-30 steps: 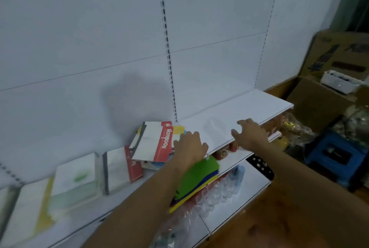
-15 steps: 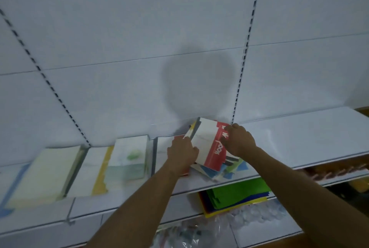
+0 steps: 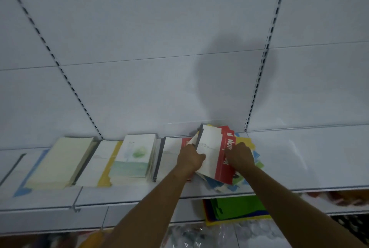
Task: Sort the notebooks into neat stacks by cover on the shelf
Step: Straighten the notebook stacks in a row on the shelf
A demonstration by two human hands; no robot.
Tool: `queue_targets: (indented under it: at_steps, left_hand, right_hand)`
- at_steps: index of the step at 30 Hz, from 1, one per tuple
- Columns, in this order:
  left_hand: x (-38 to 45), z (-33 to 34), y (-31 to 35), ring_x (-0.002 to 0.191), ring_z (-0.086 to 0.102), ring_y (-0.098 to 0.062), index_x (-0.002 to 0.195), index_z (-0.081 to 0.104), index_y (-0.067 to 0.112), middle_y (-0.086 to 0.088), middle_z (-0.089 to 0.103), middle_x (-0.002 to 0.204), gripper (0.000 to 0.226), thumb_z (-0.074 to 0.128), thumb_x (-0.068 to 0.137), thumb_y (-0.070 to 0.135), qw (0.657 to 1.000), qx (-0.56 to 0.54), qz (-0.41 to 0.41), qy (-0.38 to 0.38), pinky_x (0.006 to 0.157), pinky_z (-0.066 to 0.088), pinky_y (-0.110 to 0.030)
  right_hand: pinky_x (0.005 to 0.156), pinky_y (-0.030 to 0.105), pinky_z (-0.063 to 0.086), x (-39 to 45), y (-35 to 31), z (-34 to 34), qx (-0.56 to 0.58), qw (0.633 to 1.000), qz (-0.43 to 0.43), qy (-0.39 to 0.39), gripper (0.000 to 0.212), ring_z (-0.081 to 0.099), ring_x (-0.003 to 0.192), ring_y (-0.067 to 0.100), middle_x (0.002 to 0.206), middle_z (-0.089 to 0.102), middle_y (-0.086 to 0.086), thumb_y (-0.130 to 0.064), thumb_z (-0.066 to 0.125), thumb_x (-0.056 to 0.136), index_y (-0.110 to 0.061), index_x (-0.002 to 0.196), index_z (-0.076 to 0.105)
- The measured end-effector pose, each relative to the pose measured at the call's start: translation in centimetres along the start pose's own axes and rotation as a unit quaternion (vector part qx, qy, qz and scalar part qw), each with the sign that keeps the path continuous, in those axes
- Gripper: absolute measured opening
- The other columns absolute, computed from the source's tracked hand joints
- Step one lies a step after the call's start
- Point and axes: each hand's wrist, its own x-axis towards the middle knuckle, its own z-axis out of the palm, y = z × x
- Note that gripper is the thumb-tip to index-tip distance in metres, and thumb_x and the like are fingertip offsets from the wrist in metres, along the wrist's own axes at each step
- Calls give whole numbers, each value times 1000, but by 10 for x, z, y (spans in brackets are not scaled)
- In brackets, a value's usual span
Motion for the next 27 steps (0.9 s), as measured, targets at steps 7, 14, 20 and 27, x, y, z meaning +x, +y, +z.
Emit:
queue_targets:
  at_steps: [7,14,20,27]
  left_hand:
    - [-6,6,-8,118,55,-26,136,42,6,-11,56,131,53,64,90,21,996,-68,-58,-29,93,45,-31]
    - [-15,-2,-20,95,57,-21,115,52,4,-6,58,111,29,49,98,27,990,-102,-70,75,77,46,-29]
    - [-31,-30,-37,95,60,-24,108,59,5,-7,62,101,34,49,98,36,963,-134,-99,213,82,47,-31]
    - [-37,-55,-87,95,62,-31,106,54,7,-14,63,105,42,45,96,46,938,-93,-163,293,85,54,-44]
  right_hand:
    - [56,24,40,4,5,-4,57,998,-10,-25,31,52,62,14,64,53,0,-18,47,94,-13,64,47]
    - [56,27,48,-5,-13,3,155,985,-60,-45,23,62,64,15,74,65,2,-28,55,89,-6,87,57]
    - [74,35,52,-24,-51,22,257,954,-75,-139,34,62,84,19,98,59,3,-21,60,88,-15,111,37]
    - [84,33,54,-58,-79,60,181,948,-142,-219,40,65,95,19,112,62,-1,-35,56,91,-18,125,45]
